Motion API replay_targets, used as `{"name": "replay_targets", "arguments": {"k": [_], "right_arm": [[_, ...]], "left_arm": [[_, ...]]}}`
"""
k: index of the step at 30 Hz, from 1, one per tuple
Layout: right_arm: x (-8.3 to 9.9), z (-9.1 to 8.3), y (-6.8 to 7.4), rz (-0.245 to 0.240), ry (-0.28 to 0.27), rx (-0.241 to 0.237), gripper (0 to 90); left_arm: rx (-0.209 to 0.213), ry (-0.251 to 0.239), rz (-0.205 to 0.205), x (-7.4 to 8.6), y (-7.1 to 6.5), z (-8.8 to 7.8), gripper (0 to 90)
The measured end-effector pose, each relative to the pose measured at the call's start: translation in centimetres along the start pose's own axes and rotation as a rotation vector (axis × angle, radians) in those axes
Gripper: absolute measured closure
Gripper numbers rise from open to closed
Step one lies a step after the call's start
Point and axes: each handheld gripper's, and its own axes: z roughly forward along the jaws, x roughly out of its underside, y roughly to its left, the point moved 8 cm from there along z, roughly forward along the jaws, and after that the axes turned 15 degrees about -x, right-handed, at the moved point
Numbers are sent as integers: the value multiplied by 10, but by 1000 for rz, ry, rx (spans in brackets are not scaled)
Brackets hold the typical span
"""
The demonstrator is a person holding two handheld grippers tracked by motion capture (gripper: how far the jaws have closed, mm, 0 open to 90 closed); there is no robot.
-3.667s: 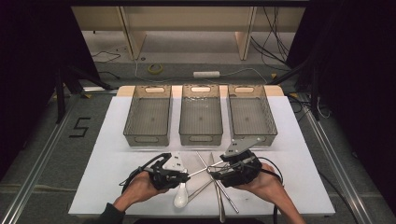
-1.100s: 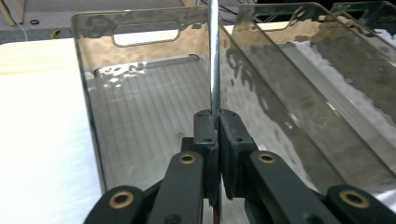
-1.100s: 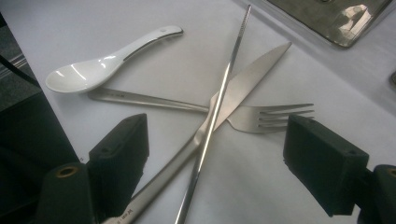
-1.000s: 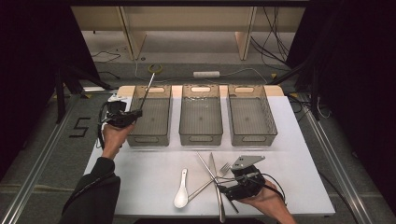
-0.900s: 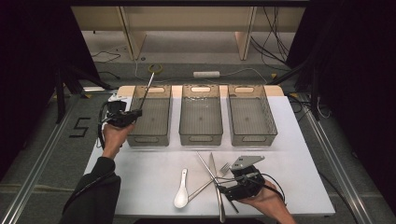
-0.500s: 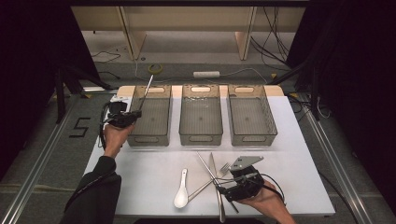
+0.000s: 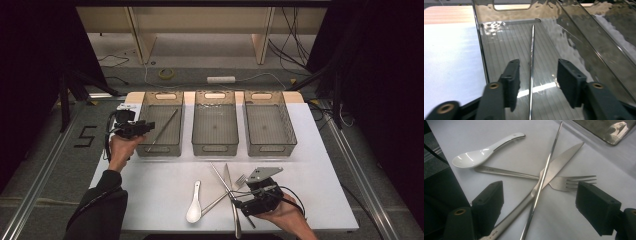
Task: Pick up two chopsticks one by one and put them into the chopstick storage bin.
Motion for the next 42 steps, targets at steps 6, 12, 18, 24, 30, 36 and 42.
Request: {"name": "replay_targets", "arguments": {"k": [6,12,18,24,30,36,42], "right_arm": [[1,-1,-1,10,21,5,240],[5,-1,-5,21,67,19,252],[9,-1,-8,27,122,32,269],[10,-1,-7,24,168,38,305],[16,6,-5,25,240,21,348],[16,12,-2,17,279,21,442],[16,19,0,9,306,14,506]], "left_arm": [[64,2,38,3,-15,-18,381],[113,-7,103,7,-38,-34,307],[157,-34,140,14,-55,-52,261],[204,-52,177,33,-77,-67,235],[246,-78,238,51,-97,-80,222],[277,-90,276,70,-112,-89,214],[319,-112,257,78,-119,-100,201]]}}
